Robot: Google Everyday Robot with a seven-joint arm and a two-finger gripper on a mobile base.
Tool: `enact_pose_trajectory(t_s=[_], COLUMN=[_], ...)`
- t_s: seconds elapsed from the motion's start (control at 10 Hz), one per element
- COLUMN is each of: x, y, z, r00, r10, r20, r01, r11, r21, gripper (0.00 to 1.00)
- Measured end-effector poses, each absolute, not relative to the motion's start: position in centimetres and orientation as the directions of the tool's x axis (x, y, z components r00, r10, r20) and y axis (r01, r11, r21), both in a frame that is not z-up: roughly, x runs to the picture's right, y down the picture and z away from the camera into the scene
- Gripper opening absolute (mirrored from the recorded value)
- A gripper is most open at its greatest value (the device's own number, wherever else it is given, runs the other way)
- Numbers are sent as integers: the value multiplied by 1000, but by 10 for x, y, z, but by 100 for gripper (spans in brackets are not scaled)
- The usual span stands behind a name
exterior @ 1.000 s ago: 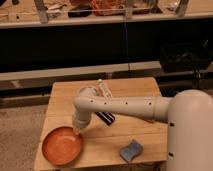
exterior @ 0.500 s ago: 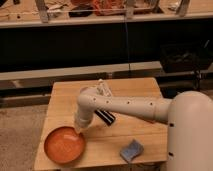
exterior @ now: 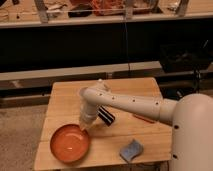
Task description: Push the ceramic bowl across the table
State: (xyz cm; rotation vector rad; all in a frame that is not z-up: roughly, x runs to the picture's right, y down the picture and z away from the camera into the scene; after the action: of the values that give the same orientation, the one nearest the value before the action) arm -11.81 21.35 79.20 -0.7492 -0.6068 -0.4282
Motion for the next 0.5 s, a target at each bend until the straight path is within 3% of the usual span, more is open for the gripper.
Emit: enact_pose_trajectory(t_s=[0.5], x=[-67], y=[190], z=[805], r00=[778], r10=[-86], r20=[622], r01=[500], r11=[684], r21=[-531], gripper=[2])
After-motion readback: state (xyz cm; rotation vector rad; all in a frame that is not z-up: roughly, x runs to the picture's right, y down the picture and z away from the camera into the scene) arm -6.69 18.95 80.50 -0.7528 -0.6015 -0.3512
